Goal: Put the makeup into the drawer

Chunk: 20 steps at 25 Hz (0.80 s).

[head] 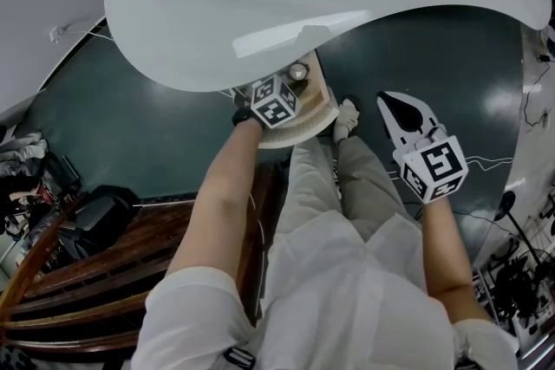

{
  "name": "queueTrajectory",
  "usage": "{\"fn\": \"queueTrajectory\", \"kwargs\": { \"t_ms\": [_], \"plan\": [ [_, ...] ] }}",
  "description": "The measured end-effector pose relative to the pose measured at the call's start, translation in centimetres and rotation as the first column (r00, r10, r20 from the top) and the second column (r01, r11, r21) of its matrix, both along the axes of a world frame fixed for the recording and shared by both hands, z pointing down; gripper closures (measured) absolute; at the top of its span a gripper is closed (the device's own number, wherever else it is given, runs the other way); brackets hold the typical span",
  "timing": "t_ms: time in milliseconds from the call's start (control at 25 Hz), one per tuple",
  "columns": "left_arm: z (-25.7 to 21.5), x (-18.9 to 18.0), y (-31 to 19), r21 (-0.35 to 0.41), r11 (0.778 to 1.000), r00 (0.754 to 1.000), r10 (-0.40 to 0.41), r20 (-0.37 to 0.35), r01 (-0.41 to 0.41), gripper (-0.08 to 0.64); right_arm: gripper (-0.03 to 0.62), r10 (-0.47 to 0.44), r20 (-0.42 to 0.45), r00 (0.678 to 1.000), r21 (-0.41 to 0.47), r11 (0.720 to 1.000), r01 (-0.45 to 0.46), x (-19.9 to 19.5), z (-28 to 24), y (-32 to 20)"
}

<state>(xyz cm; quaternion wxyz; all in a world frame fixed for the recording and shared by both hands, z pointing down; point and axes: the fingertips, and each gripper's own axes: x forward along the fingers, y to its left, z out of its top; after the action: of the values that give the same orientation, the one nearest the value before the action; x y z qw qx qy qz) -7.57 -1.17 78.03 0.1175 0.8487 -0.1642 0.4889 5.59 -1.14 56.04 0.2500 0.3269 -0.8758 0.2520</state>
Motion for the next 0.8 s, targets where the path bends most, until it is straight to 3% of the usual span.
{"fn": "queueTrajectory", "kwargs": {
  "t_ms": [240, 360, 800],
  "plan": [
    [0.0, 0.4, 0.2, -0.017, 1.0, 1.0, -0.002, 0.007, 0.002, 0.328, 0.583, -0.009, 0.003, 1.0, 0.004, 1.0, 0.009, -0.5, -0.2, -0.1],
    [0.0, 0.3, 0.3, -0.036, 0.999, 1.0, -0.011, 0.01, 0.011, 0.285, 0.583, -0.01, 0.001, 1.0, 0.002, 1.0, 0.01, -0.5, -0.2, -0.1],
    [-1.9, 0.2, 0.1, -0.047, 0.998, 0.999, -0.03, -0.017, 0.03, 0.285, 0.583, -0.012, 0.013, 1.0, 0.008, 1.0, 0.012, -0.9, -1.0, -0.3]
  ]
}}
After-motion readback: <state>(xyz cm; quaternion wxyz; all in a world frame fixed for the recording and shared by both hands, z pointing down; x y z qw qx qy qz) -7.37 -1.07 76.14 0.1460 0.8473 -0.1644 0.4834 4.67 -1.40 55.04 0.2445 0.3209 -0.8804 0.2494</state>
